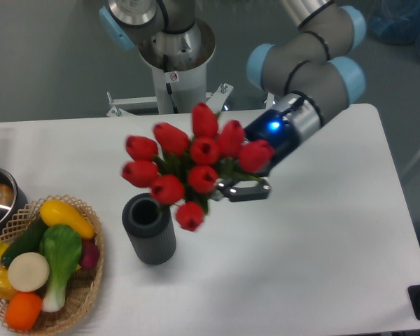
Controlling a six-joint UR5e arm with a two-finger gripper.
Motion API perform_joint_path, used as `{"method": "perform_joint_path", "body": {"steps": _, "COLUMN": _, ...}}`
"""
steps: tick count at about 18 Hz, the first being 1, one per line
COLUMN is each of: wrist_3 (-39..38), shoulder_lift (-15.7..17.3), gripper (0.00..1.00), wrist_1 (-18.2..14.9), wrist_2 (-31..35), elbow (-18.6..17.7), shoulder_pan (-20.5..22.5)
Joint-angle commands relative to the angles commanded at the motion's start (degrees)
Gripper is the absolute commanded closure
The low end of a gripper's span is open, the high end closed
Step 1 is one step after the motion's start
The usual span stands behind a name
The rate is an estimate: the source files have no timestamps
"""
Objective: Insert the flowers into the vase
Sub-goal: 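Lift the tulip bunch and carry it over the grey vase, then lower the tulip stems into the vase opening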
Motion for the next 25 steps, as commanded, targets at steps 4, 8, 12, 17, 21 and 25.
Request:
{"method": "perform_joint_path", "body": {"steps": 4, "wrist_3": 1.6, "shoulder_lift": 1.3, "gripper": 0.91, "wrist_1": 0.1, "wrist_2": -0.2, "elbow": -3.1, "shoulder_pan": -1.1}}
{"method": "perform_joint_path", "body": {"steps": 8, "wrist_3": 1.7, "shoulder_lift": 3.6, "gripper": 0.91, "wrist_1": 0.1, "wrist_2": -0.1, "elbow": -5.8, "shoulder_pan": -1.6}}
{"method": "perform_joint_path", "body": {"steps": 12, "wrist_3": 3.3, "shoulder_lift": 3.3, "gripper": 0.91, "wrist_1": 0.1, "wrist_2": -0.1, "elbow": -6.2, "shoulder_pan": -1.8}}
{"method": "perform_joint_path", "body": {"steps": 17, "wrist_3": 7.0, "shoulder_lift": 4.1, "gripper": 0.91, "wrist_1": 0.0, "wrist_2": -0.6, "elbow": -6.9, "shoulder_pan": -1.3}}
{"method": "perform_joint_path", "body": {"steps": 21, "wrist_3": 8.1, "shoulder_lift": 4.5, "gripper": 0.91, "wrist_1": 0.0, "wrist_2": -0.8, "elbow": -7.5, "shoulder_pan": -1.3}}
{"method": "perform_joint_path", "body": {"steps": 25, "wrist_3": 8.1, "shoulder_lift": 4.7, "gripper": 0.92, "wrist_1": 0.0, "wrist_2": -0.9, "elbow": -7.9, "shoulder_pan": -1.4}}
